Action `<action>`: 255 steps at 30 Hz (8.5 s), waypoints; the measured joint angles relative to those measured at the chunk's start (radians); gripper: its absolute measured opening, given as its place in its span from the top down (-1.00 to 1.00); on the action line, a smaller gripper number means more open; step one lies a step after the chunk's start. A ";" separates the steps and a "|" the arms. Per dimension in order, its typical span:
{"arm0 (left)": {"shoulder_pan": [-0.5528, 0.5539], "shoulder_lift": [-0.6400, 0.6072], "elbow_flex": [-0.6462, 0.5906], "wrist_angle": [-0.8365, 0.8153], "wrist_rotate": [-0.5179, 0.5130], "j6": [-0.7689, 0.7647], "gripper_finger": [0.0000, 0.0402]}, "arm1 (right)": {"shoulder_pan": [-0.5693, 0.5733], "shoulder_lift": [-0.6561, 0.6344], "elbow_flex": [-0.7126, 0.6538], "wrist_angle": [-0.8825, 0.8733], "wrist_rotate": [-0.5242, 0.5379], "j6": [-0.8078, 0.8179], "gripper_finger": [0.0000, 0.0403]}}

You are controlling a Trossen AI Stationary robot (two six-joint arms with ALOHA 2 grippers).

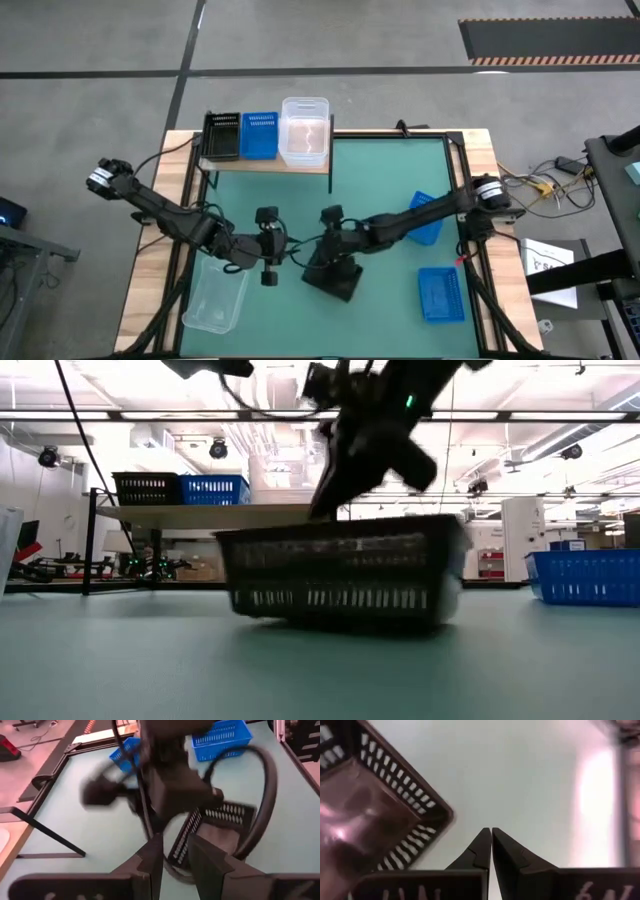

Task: Stack baskets on shelf by color
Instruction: Stack the black bin on top of the black bins on the shelf

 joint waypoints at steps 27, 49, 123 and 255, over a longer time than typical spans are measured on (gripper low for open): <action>-0.015 0.130 -0.005 0.006 0.410 -0.047 0.65 | 0.101 -0.552 -0.562 0.054 -0.307 0.384 0.96; 0.045 0.260 -0.007 -0.239 0.202 -0.344 0.97 | 0.101 -0.538 -0.588 0.171 -0.301 0.335 0.96; 0.001 0.548 0.034 0.340 0.339 -0.291 0.25 | 0.099 -0.259 -0.418 0.369 -0.240 0.208 0.96; 1.101 -0.310 0.227 -0.880 0.308 0.965 0.87 | -0.310 -0.486 -0.525 0.445 -0.672 -0.008 0.96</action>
